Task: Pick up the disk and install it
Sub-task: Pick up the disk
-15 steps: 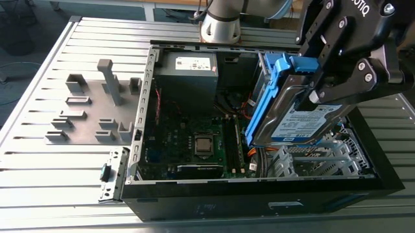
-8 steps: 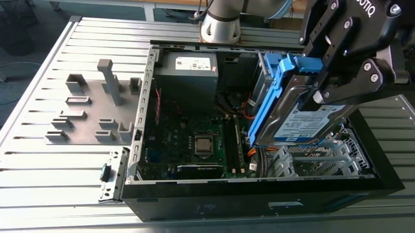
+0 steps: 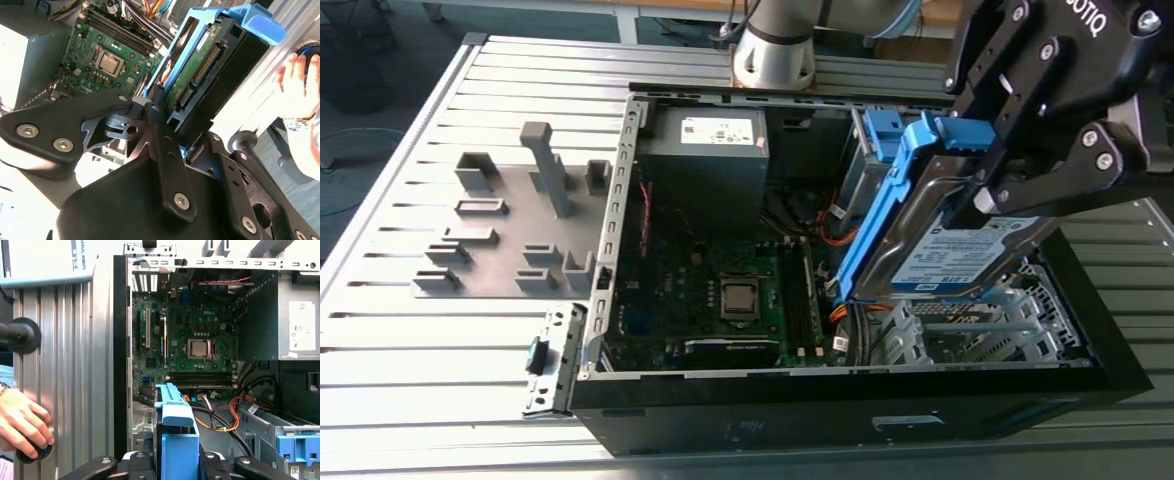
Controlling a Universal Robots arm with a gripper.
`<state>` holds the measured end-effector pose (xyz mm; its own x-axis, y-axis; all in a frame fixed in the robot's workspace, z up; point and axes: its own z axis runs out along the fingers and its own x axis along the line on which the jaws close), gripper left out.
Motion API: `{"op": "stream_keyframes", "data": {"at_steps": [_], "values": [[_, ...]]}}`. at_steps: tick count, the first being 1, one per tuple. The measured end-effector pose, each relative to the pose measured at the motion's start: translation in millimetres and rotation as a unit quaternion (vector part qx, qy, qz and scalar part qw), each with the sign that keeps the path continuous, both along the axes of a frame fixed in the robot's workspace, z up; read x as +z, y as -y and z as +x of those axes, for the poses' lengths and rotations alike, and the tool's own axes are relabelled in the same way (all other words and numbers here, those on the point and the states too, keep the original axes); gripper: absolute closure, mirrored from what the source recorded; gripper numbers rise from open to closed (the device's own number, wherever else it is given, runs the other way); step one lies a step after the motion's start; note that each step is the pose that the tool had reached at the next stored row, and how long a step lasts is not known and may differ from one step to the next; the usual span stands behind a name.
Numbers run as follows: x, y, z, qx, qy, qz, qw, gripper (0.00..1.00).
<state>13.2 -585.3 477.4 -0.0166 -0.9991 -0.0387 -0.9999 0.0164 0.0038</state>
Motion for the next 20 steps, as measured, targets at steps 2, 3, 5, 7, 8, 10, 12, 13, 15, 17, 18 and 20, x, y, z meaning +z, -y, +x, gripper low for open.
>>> {"op": "stream_keyframes", "data": {"at_steps": [2,3,5,7,8,10,12,13,15,17,18,20], "values": [[0.0,0.0,1.4,0.000,0.0000,0.0000,1.00000,0.64],[0.0,0.0,2.1,0.000,0.0000,0.0000,1.00000,0.64],[0.0,0.0,3.4,0.000,0.0000,0.0000,1.00000,0.64],[-0.1,0.0,4.7,0.000,0.0000,0.0000,1.00000,0.64],[-0.1,0.0,5.4,0.000,0.0000,0.0000,1.00000,0.64],[-0.1,0.0,6.7,0.000,0.0000,0.0000,1.00000,0.64],[-0.2,0.0,8.1,0.000,0.0000,0.0000,1.00000,0.64],[-0.2,0.0,8.7,0.000,0.0000,0.0000,1.00000,0.64],[-0.2,0.0,10.1,0.000,0.0000,0.0000,1.00000,0.64],[-0.2,0.0,11.4,0.000,0.0000,0.0000,1.00000,0.64],[-0.3,0.0,12.1,0.000,0.0000,0.0000,1.00000,0.64],[-0.3,0.0,13.5,0.000,0.0000,0.0000,1.00000,0.64]]}}
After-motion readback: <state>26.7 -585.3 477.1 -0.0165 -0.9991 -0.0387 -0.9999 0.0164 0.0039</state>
